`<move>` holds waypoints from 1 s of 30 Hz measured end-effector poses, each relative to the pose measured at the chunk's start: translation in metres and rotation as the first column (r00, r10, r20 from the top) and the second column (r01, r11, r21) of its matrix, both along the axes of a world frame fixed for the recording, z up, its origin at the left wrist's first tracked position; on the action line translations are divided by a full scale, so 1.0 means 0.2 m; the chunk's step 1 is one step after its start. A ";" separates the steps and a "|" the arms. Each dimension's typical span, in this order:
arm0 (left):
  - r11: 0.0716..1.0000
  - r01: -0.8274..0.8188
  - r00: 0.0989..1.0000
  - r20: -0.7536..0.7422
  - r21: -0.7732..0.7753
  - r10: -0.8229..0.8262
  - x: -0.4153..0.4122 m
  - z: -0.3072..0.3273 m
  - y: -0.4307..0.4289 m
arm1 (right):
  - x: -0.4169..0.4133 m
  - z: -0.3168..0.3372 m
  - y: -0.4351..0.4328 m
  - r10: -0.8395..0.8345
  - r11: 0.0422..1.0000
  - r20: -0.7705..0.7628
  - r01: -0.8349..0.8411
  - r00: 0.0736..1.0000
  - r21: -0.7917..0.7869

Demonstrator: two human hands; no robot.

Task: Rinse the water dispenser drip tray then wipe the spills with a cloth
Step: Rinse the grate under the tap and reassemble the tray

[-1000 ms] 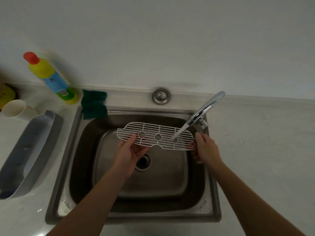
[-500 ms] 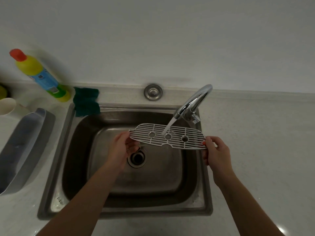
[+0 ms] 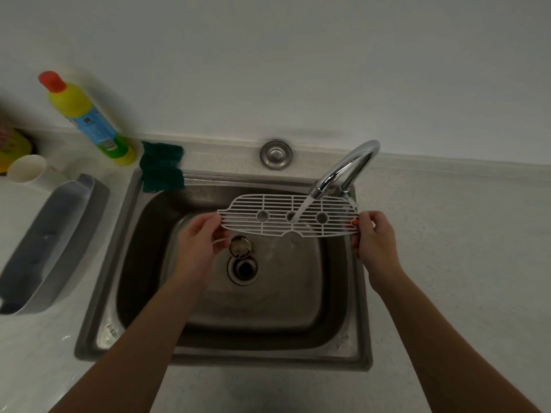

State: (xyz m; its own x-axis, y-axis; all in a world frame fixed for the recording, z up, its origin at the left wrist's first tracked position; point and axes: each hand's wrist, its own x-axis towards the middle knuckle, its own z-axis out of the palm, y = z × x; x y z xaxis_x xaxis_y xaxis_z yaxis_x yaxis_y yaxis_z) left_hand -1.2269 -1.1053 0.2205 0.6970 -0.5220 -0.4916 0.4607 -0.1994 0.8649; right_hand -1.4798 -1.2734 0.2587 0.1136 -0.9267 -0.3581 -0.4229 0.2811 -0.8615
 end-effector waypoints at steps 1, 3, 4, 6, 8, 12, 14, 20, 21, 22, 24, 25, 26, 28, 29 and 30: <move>1.000 -0.008 1.000 0.010 0.000 0.008 0.01 0.01 0.02 | 0.02 0.00 0.00 0.013 1.000 0.008 -0.013 1.000 0.004; 1.000 -0.027 0.999 0.018 -0.004 0.027 0.03 0.02 0.06 | 0.05 0.01 0.02 0.039 0.999 0.017 -0.039 0.999 0.011; 0.999 -0.038 0.999 0.022 0.001 0.038 0.04 0.02 0.08 | 0.06 0.00 0.04 0.051 0.999 0.014 -0.051 0.999 0.016; 0.998 -0.049 0.999 0.024 0.027 0.049 0.05 0.01 0.14 | 0.08 -0.01 0.09 0.067 0.997 0.006 -0.068 0.998 0.037; 0.997 -0.056 0.998 0.026 0.051 0.054 0.06 0.00 0.21 | 0.09 -0.03 0.14 0.077 0.995 -0.001 -0.076 0.997 0.066; 0.995 -0.072 0.997 0.019 0.064 0.071 0.06 -0.03 0.36 | 0.09 -0.07 0.26 0.105 0.988 0.009 -0.106 0.994 0.110; 0.996 -0.070 0.997 0.017 0.061 0.069 0.06 -0.04 0.41 | 0.10 -0.08 0.28 0.112 0.987 0.014 -0.113 0.994 0.113; 0.997 -0.043 0.997 0.066 0.060 0.039 0.14 -0.03 0.37 | 0.19 -0.06 0.20 0.128 0.988 0.016 -0.129 0.992 0.087; 0.998 -0.036 0.996 0.081 0.055 0.032 0.16 -0.03 0.36 | 0.21 -0.06 0.17 0.130 0.987 0.029 -0.132 0.991 0.086; 0.998 -0.030 0.995 0.094 0.047 0.025 0.18 -0.03 0.34 | 0.24 -0.05 0.14 0.132 0.987 0.043 -0.135 0.990 0.085; 0.999 -0.022 0.994 0.107 0.024 0.019 0.22 -0.01 0.30 | 0.28 -0.03 0.09 0.130 0.987 0.067 -0.136 0.989 0.085; 1.000 -0.026 0.994 0.107 0.010 0.024 0.24 -0.01 0.28 | 0.30 -0.02 0.07 0.125 0.988 0.075 -0.131 0.989 0.083; 0.999 -0.036 0.994 0.107 -0.001 0.036 0.26 -0.01 0.27 | 0.32 -0.02 0.06 0.120 0.989 0.082 -0.127 0.989 0.079; 0.998 -0.057 0.992 0.111 -0.002 0.057 0.29 0.00 0.27 | 0.34 -0.01 0.06 0.120 0.990 0.089 -0.126 0.989 0.069; 0.998 -0.058 0.992 0.113 0.004 0.057 0.30 -0.01 0.28 | 0.35 -0.01 0.07 0.126 0.989 0.093 -0.133 0.988 0.068; 0.998 -0.056 0.992 0.114 0.007 0.054 0.31 -0.01 0.30 | 0.35 -0.01 0.09 0.137 0.987 0.097 -0.144 0.986 0.069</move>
State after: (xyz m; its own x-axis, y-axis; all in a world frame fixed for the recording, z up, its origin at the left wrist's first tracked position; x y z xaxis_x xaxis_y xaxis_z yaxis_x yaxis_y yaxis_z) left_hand -1.1659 -1.0453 0.2188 0.7762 -0.4765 -0.4128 0.3700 -0.1859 0.9103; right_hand -1.4103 -1.2554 0.2565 0.2764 -0.8698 -0.4088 -0.3835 0.2902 -0.8767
